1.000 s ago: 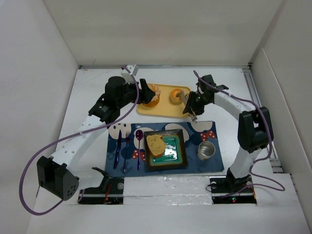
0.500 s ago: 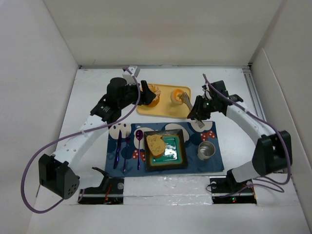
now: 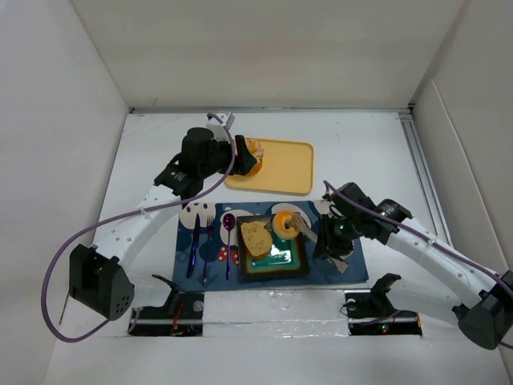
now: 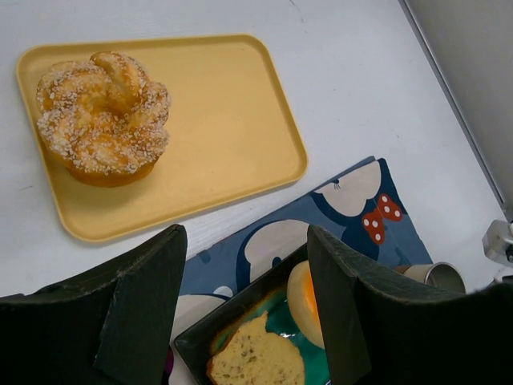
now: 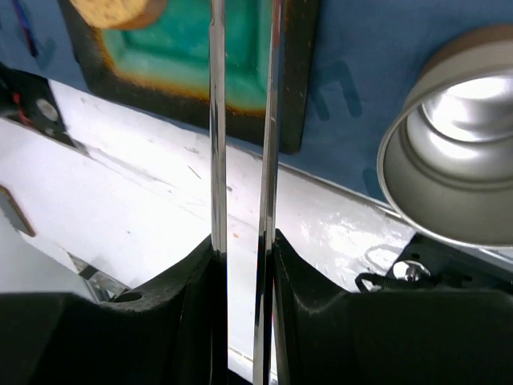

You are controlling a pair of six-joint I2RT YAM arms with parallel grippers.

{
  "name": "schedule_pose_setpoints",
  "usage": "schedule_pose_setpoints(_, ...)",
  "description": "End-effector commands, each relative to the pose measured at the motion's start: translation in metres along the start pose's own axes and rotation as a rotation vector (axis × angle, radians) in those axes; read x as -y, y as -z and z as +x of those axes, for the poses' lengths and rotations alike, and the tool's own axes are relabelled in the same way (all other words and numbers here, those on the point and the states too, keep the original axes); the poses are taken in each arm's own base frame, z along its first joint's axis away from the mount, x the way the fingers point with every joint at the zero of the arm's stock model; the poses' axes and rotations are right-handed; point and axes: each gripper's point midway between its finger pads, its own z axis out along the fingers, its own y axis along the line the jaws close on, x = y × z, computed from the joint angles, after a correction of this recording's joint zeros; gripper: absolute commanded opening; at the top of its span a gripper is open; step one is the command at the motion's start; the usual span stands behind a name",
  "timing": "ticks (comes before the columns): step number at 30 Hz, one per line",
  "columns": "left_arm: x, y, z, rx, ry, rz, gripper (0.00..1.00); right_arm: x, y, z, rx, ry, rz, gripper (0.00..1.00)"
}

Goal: Place the bread

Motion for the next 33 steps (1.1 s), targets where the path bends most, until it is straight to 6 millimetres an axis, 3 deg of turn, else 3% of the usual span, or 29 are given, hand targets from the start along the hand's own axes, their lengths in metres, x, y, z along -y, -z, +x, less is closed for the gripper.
schedule_pose_setpoints(1, 0.008, -0.001, -0.015, 0.049, -0.004, 0.038, 0.57, 0.009, -0.003, 0.005, 0.006, -0.033, 0.069, 0.24)
schedule_pose_setpoints(6, 0.012, -0.001, -0.017, 0.052, -0.007, 0.045, 0.57, -0.005, -0.009, 0.002, -0.005, 0.020, 0.064, 0.25)
schedule_pose_setpoints(11, 0.011, 0.003, -0.023, 0.067, -0.023, 0.029, 0.57, -0.007, -0.004, -0.010, 0.022, 0.064, 0.109, 0.50)
schedule_pose_setpoints(15, 0.005, 0.007, -0.022, 0.072, -0.031, -0.002, 0.57, -0.016, 0.008, -0.031, 0.059, 0.079, 0.103, 0.53)
schedule_pose_setpoints(20, 0.002, 0.020, -0.037, 0.119, -0.069, -0.043, 0.58, -0.038, 0.033, -0.080, 0.186, 0.088, 0.034, 0.50)
schedule_pose_setpoints(23, 0.001, 0.030, -0.054, 0.159, -0.095, -0.078, 0.58, -0.046, 0.033, -0.108, 0.195, 0.079, 0.002, 0.49)
schedule_pose_setpoints(25, -0.002, 0.038, -0.064, 0.190, -0.098, -0.115, 0.58, -0.046, 0.023, -0.127, 0.197, 0.063, 0.014, 0.49)
schedule_pose_setpoints(27, -0.006, 0.043, -0.070, 0.214, -0.095, -0.150, 0.58, -0.059, 0.020, -0.157, 0.267, 0.076, -0.026, 0.51)
schedule_pose_setpoints(28, -0.012, 0.051, -0.080, 0.248, -0.084, -0.189, 0.58, -0.069, 0.005, -0.184, 0.276, 0.075, -0.059, 0.55)
schedule_pose_setpoints(29, -0.014, 0.051, -0.079, 0.248, -0.083, -0.197, 0.58, -0.069, 0.005, -0.184, 0.276, 0.075, -0.060, 0.55)
schedule_pose_setpoints(31, -0.018, 0.054, -0.080, 0.258, -0.058, -0.212, 0.58, -0.084, 0.006, -0.212, 0.313, 0.084, -0.090, 0.58)
schedule_pose_setpoints(32, -0.019, 0.054, -0.079, 0.259, -0.047, -0.214, 0.58, -0.082, -0.012, -0.221, 0.283, 0.075, -0.076, 0.59)
schedule_pose_setpoints(33, -0.021, 0.055, -0.079, 0.261, -0.034, -0.215, 0.58, -0.091, -0.010, -0.235, 0.303, 0.087, -0.092, 0.60)
